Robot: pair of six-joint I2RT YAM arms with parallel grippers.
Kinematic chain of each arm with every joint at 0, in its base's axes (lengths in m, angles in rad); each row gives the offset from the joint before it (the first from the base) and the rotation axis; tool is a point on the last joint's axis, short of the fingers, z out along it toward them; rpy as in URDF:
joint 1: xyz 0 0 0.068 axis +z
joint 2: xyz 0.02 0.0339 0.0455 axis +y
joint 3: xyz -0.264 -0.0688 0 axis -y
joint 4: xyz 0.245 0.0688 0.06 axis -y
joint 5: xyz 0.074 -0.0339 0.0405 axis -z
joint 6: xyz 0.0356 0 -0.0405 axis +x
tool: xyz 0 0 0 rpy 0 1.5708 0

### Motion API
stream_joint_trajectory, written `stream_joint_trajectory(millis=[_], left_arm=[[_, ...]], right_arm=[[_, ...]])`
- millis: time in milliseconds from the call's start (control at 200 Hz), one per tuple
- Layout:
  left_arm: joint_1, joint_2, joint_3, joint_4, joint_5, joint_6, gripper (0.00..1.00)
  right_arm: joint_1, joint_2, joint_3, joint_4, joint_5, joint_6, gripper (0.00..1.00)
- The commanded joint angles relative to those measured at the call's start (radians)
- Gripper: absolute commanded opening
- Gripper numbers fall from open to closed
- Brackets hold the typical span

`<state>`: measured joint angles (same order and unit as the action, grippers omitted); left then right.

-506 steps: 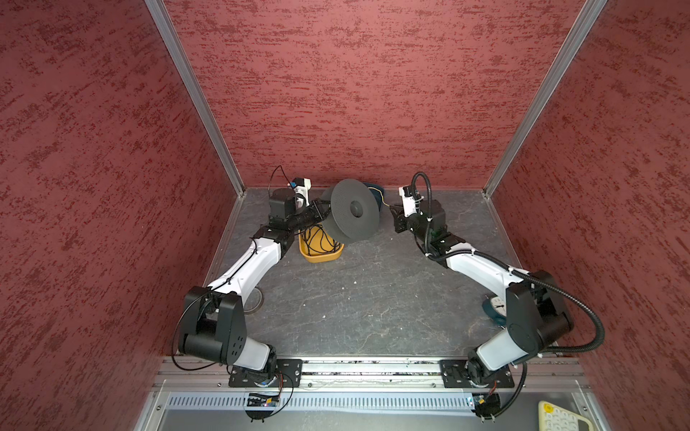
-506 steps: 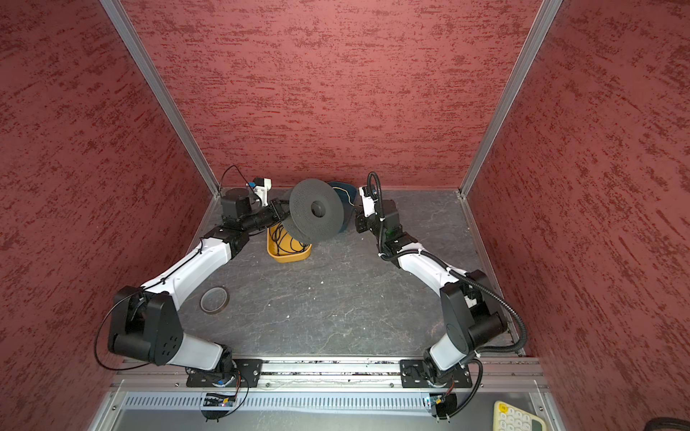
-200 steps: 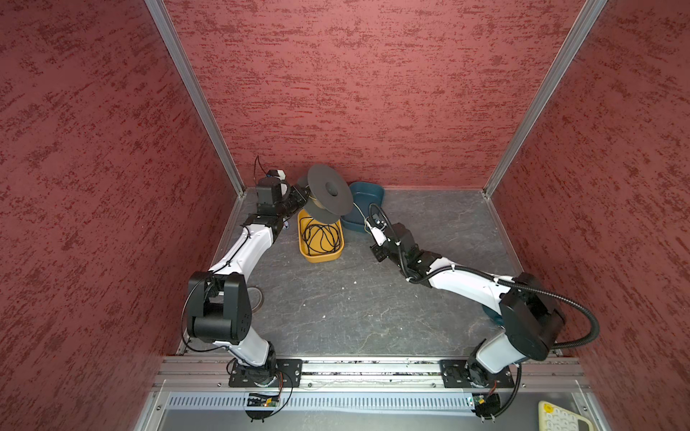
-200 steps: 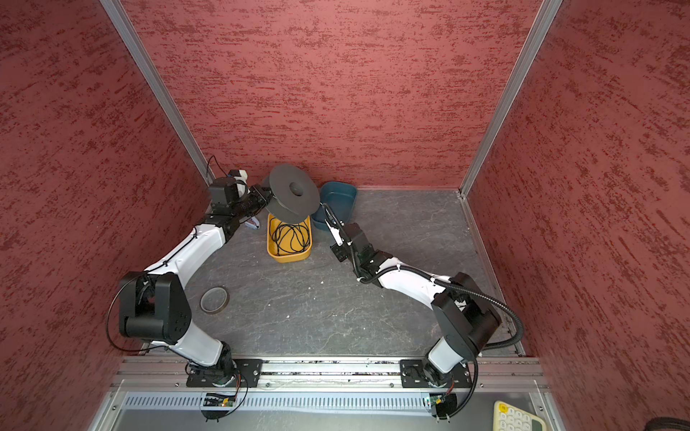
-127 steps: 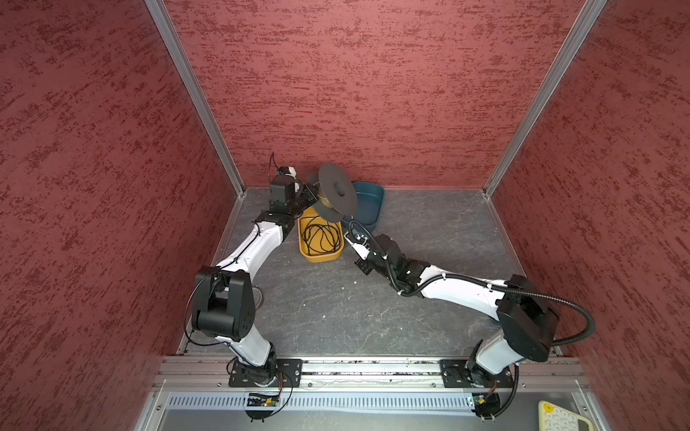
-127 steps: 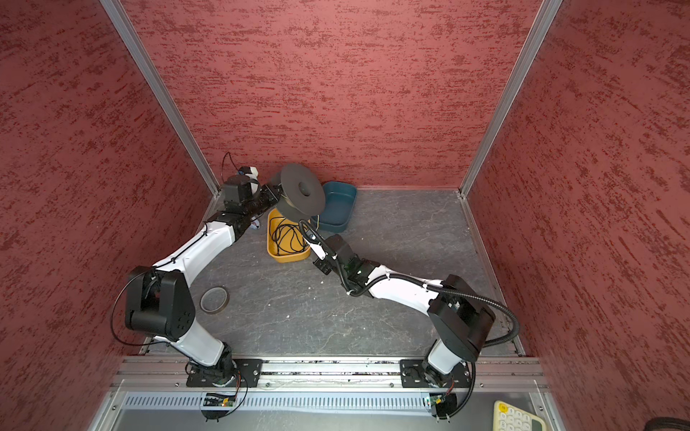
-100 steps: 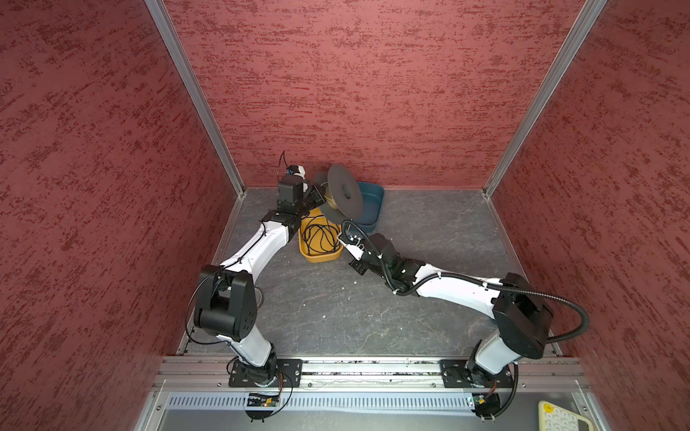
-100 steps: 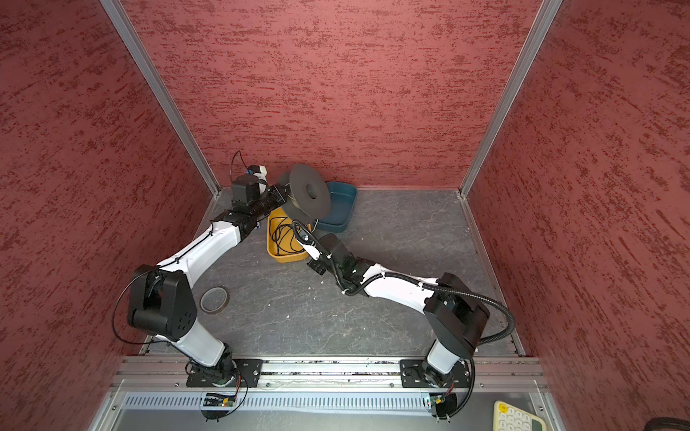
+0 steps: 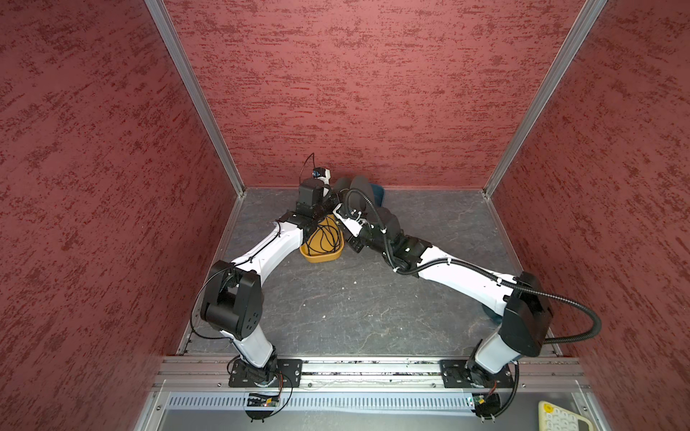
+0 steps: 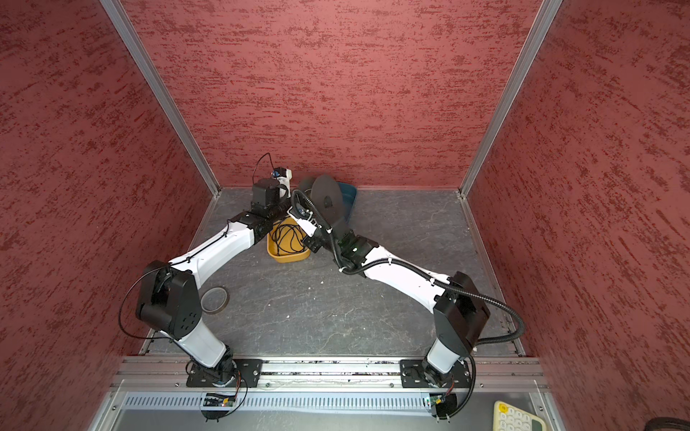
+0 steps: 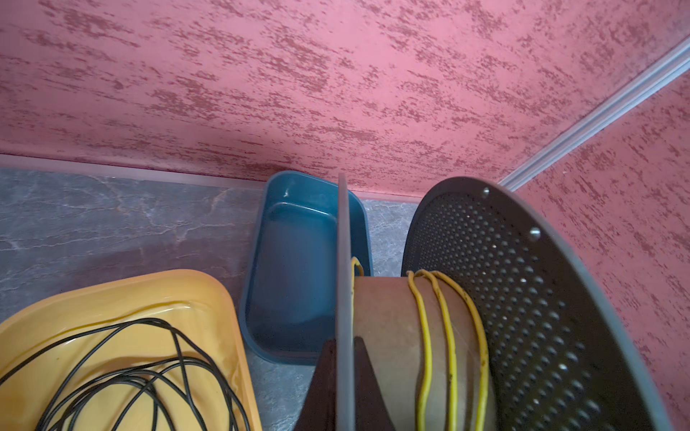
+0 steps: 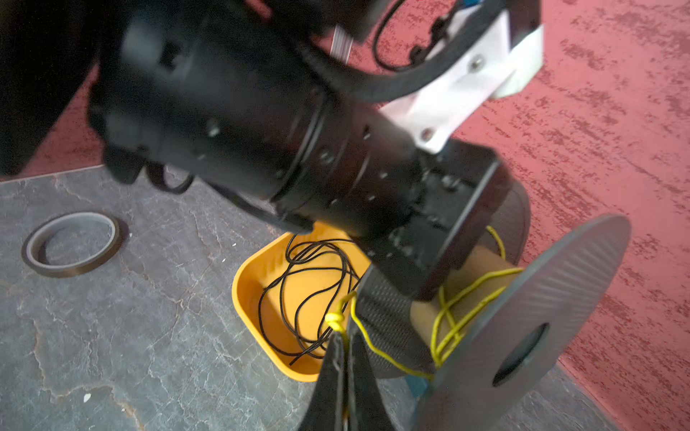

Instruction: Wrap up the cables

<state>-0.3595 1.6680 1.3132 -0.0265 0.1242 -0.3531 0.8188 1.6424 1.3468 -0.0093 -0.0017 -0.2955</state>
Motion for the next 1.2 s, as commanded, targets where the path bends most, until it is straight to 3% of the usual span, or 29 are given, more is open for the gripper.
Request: stream_joint_trajectory(millis=[0,466,741,947,1192], left_arm=[[-0.007,-0.046,-0.020,0.068,0.019,0.040,0.00],[-0.055,-0.091,-0.132,0.111,0.054,0.117,0.00],[-0.079,-0.113,-0.159,0.107,0.060,0.196,0.00],[-0.126,-0.125,-0.198,0.126,0.051,0.285,0.00],[-0.127,-0.178,-0.259,0.146,0.110,0.368,0.00]], right_arm=[[-0.032,-0.026,0.046,-0.003,-0.115,0.018,0.00],[-0.183,-0.021,0.201,-0.198,-0.248,0.071,0.00],[-0.238,0.011,0.325,-0.296,-0.270,0.094,0.00],[-0.273,0.184,0.620,-0.507,-0.268,0.117,0.00],[-0.355,0.489,1.200,-0.938,-0.290,0.103,0.00]])
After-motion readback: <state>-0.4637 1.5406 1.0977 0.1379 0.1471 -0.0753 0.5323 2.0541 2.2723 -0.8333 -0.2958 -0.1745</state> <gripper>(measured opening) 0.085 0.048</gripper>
